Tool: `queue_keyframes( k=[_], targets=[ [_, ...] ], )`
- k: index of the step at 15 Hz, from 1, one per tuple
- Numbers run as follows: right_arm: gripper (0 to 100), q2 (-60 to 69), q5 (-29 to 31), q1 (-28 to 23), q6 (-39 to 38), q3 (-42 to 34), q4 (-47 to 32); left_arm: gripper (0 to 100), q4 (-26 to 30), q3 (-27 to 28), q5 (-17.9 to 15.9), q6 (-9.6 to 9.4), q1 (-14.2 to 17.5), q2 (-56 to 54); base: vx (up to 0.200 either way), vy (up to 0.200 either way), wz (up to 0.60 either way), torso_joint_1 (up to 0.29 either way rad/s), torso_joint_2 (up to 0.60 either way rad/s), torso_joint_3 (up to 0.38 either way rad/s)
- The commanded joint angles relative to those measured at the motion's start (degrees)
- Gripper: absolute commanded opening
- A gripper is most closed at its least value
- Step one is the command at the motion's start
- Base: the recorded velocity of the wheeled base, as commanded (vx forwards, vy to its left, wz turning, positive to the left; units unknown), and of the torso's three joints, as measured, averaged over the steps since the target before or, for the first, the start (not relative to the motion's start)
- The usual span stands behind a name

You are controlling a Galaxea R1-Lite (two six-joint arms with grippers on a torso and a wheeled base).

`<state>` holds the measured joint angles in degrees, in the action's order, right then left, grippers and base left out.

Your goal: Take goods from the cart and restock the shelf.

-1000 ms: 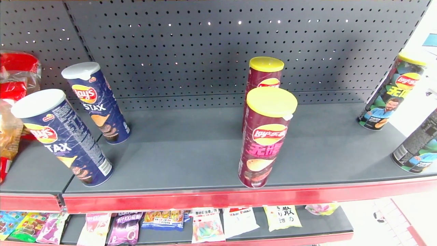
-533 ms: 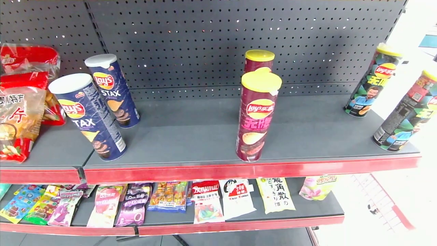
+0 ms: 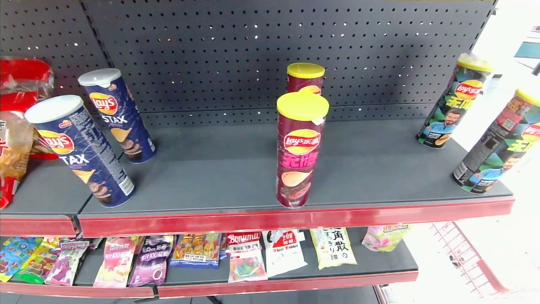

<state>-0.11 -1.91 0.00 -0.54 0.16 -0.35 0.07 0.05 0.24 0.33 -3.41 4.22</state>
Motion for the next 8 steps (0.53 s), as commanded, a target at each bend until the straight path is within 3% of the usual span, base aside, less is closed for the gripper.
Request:
queue_keyframes(
  k=[1, 8],
  targets=[
    [100, 0.0, 0.0, 0.1, 0.0, 0.0, 0.0, 100, 0.0, 0.0, 0.0, 0.02, 0.1, 0.2, 0.000, 0.000, 0.00, 0.000, 0.00, 0.000],
    [100, 0.0, 0.0, 0.1, 0.2, 0.0, 0.0, 100, 0.0, 0.0, 0.0, 0.02, 0.1, 0.2, 0.000, 0.000, 0.00, 0.000, 0.00, 0.000]
  ],
)
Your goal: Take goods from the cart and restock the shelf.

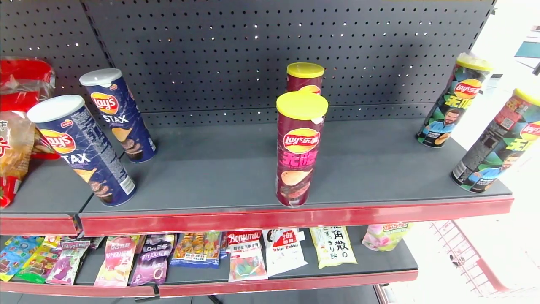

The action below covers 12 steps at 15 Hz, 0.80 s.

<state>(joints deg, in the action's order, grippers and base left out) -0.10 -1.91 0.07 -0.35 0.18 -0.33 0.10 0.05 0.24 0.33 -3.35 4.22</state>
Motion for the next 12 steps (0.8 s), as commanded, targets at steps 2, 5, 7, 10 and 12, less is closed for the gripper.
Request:
queue_keyframes(
  k=[2, 5, 7, 10, 12],
  targets=[
    [100, 0.0, 0.0, 0.0, -0.1, 0.0, 0.0, 100, 0.0, 0.0, 0.0, -0.07, -0.1, 0.4, 0.000, 0.000, 0.00, 0.000, 0.00, 0.000],
    [100, 0.0, 0.0, 0.0, -0.2, 0.0, 0.0, 100, 0.0, 0.0, -0.1, -0.15, -0.1, 0.2, 0.000, 0.000, 0.00, 0.000, 0.00, 0.000],
    [100, 0.0, 0.1, 0.0, -0.3, 0.0, 0.0, 100, 0.0, 0.0, -0.1, -0.15, -0.1, 0.2, 0.000, 0.000, 0.00, 0.000, 0.00, 0.000],
    [100, 0.0, 0.5, 0.0, -0.8, 0.0, 0.1, 100, -0.1, 0.0, -0.2, -0.77, -0.1, 0.3, 0.000, 0.000, 0.00, 0.000, 0.00, 0.000],
    [100, 0.0, 0.5, 0.0, -0.6, 0.0, 0.0, 100, -0.2, 0.0, -1.6, -3.76, -0.1, 0.2, 0.000, 0.000, 0.00, 0.000, 0.00, 0.000]
  ],
)
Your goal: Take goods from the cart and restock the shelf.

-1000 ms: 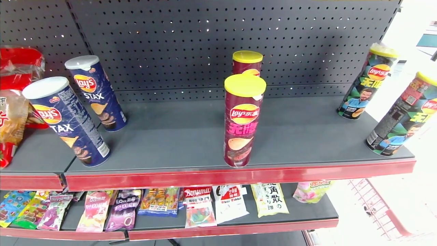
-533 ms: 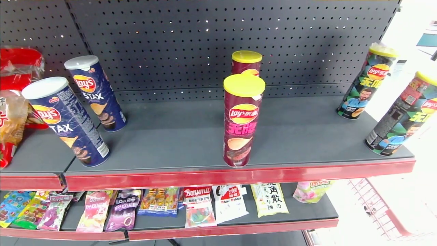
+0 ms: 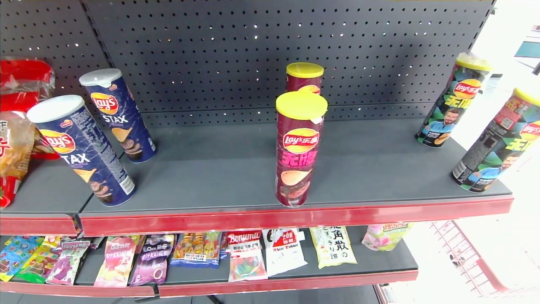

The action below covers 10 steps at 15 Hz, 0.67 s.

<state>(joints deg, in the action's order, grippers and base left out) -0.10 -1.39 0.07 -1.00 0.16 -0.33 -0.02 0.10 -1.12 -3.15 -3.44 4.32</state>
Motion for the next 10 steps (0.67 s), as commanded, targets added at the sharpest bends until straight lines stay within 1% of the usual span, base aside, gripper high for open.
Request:
queue_keyframes(
  k=[1, 3, 4, 5, 6, 7, 10],
  targets=[
    [100, 0.0, 0.0, 0.0, 0.1, 0.0, 0.0, 100, -0.1, 0.0, -0.2, -0.11, 0.0, 0.1, 0.000, 0.000, 0.00, 0.000, 0.00, 0.000],
    [100, 0.0, 0.0, 0.0, 0.2, 0.0, 0.0, 100, -0.1, 0.0, -0.2, -0.19, 0.0, 0.1, 0.000, 0.000, 0.00, 0.000, 0.00, 0.000],
    [100, 0.0, 0.0, 0.0, 0.3, 0.0, 0.0, 100, 0.0, 0.0, -0.3, 0.07, 0.0, 0.1, 0.000, 0.000, 0.00, 0.000, 0.00, 0.000],
    [100, 0.0, -0.1, 0.0, 0.3, 0.0, 0.0, 100, 0.1, 0.0, -0.3, 1.83, 0.0, 0.1, 0.000, 0.000, 0.00, 0.000, 0.00, 0.000],
    [100, 0.0, 0.0, 0.0, 0.3, 0.0, 0.0, 100, 0.1, 0.0, -0.3, 2.35, 0.0, 0.1, 0.000, 0.000, 0.00, 0.000, 0.00, 0.000],
    [100, 0.0, 0.0, 0.0, 0.3, 0.0, 0.0, 100, 0.1, 0.0, -0.3, 5.52, 0.0, 0.1, 0.000, 0.000, 0.00, 0.000, 0.00, 0.000],
    [100, 0.0, 0.0, 0.0, 1.1, 0.0, 0.0, 100, 0.0, 0.0, 0.0, 5.61, 0.0, 0.1, 0.000, 0.000, 0.00, 0.000, 0.00, 0.000]
  ],
)
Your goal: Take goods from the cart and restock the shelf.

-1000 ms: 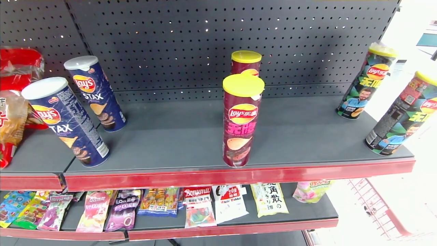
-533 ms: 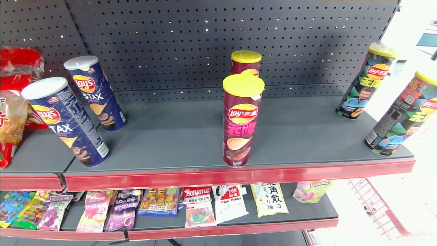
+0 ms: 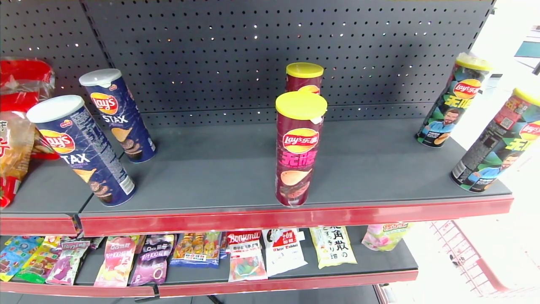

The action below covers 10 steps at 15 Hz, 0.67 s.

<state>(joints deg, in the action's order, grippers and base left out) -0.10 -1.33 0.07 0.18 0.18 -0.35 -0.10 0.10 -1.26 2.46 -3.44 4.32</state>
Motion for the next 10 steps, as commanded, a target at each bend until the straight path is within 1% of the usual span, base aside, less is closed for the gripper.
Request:
queue_keyframes(
  k=[1, 2, 3, 4, 5, 6, 7, 8, 9, 10],
  targets=[
    [100, 0.0, 0.6, 0.0, 0.3, 0.0, 0.0, 100, -1.7, 6.3, -0.6, 0.44, -0.8, 2.7, 0.000, 0.000, 0.00, 0.000, 0.00, 0.000],
    [100, 0.0, 1.2, 0.0, 0.5, 0.0, 0.0, 100, -1.4, 13.2, -1.0, 1.32, -2.0, 9.1, 0.000, 0.000, 0.00, 0.000, 0.00, 0.000],
    [100, 0.0, 1.3, 0.0, 0.6, 0.0, 0.0, 100, -1.5, 22.6, -3.0, 5.45, -4.8, 17.7, 0.000, 0.000, 0.00, 0.000, 0.00, 0.000],
    [100, 0.0, 1.3, 0.0, 0.7, 0.0, 0.0, 100, -1.4, 25.3, -4.8, 5.45, -6.4, 20.3, 0.000, 0.000, 0.00, 0.000, 0.00, 0.000],
    [100, 0.0, 1.4, 0.0, 0.7, 0.0, 0.0, 100, -1.7, 28.5, -8.7, 5.36, -9.3, 27.1, 0.000, 0.000, 0.00, 0.000, 0.00, 0.000],
    [100, 0.0, 1.4, 0.0, 0.7, 0.0, 0.0, 100, -1.9, 29.8, -11.4, 5.27, -10.6, 30.8, 0.000, 0.000, 0.00, 0.000, 0.00, 0.000],
    [100, 0.0, 1.5, 0.0, 0.7, 0.0, 0.0, 100, -2.9, 30.8, -16.0, 5.01, -12.6, 34.7, 0.000, 0.000, 0.00, 0.000, 0.00, 0.000],
    [100, 0.0, 1.5, 0.0, 0.7, 0.0, 0.0, 100, -4.6, 31.8, -20.7, 4.04, -13.6, 40.2, 0.000, 0.000, 0.00, 0.000, 0.00, 0.000],
    [100, 0.0, 1.6, 0.0, 0.7, 0.0, 0.0, 100, -4.6, 33.2, -21.2, 1.76, -13.9, 44.4, 0.000, 0.000, 0.00, 0.000, 0.00, 0.000],
    [100, 0.0, 1.6, 0.0, 0.7, 0.0, 0.0, 100, -4.6, 34.4, -21.3, -1.76, -13.8, 49.6, 0.000, 0.000, 0.00, 0.000, 0.00, 0.000]
  ],
)
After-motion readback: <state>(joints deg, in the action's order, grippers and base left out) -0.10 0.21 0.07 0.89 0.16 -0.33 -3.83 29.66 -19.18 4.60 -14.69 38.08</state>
